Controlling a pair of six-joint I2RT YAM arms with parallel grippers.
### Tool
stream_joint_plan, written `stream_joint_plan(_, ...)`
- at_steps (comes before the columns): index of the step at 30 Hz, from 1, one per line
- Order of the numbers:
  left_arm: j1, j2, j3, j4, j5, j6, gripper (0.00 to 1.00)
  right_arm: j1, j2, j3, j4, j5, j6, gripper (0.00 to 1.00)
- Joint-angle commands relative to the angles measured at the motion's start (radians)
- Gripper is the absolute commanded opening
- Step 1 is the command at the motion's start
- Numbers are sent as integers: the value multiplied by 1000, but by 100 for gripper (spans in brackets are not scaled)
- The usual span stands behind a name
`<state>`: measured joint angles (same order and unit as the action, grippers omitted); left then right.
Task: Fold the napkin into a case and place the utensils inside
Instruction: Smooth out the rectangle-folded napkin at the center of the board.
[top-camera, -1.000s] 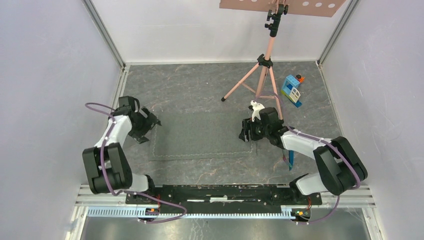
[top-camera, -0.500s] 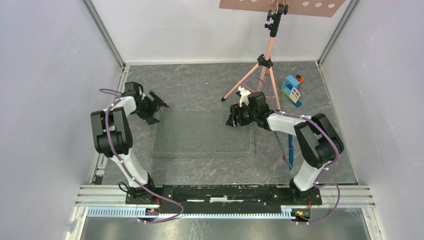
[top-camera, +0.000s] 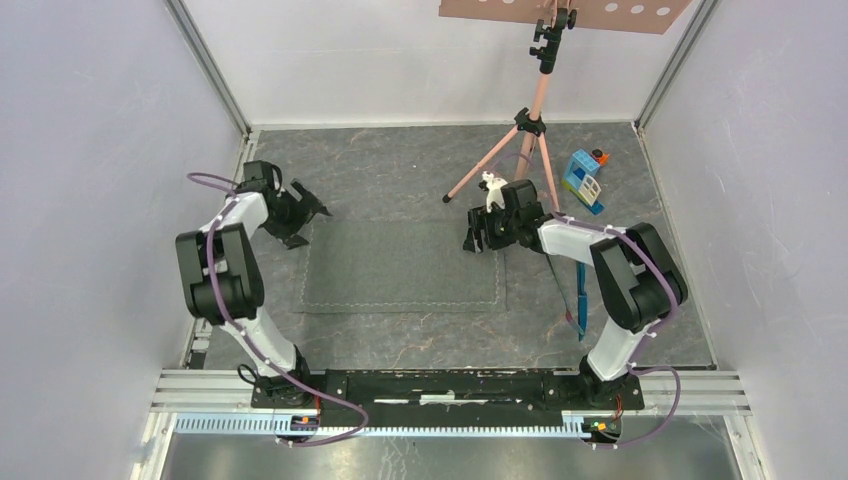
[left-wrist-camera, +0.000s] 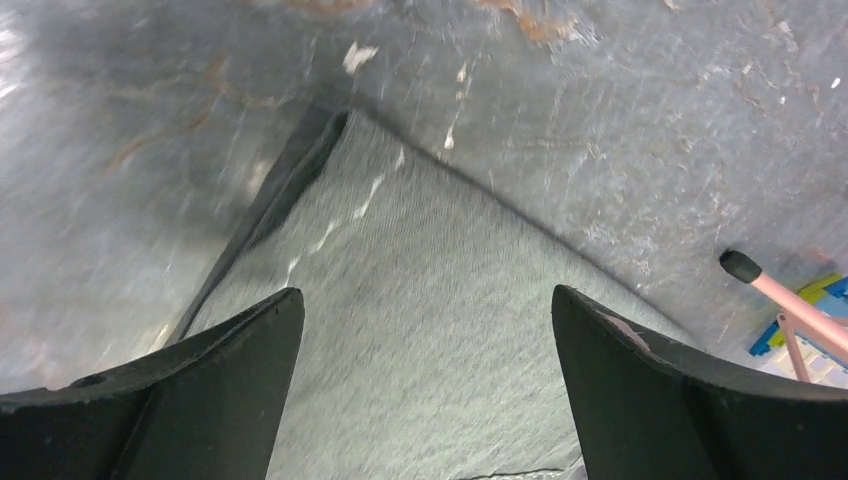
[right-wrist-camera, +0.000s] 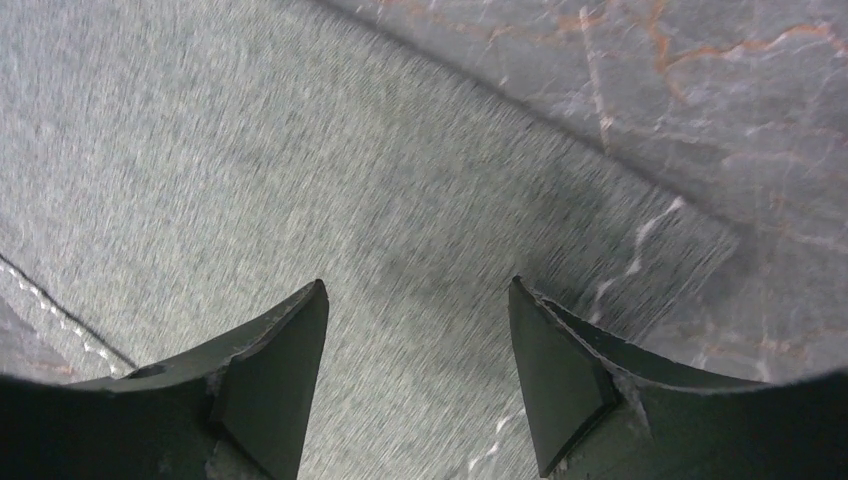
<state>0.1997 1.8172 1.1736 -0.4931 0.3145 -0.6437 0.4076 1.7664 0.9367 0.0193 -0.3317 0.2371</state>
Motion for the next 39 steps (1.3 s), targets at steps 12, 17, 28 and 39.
stream_joint_plan(12, -261, -261, -334, 162, 31, -58, 100, 244, -267, -241, 66, -45, 112, 75)
stream_joint_plan(17, -261, -317, -414, 79, -70, -74, 100, 241, -265, -327, 77, -15, 98, 75)
stream_joint_plan(28, -263, -610, -583, -11, -6, -100, 100, 196, -343, -326, -201, 156, -53, 76)
stream_joint_plan(39, -331, -820, -490, -4, 158, 31, 100, 111, -300, 25, -511, 299, 0, 98)
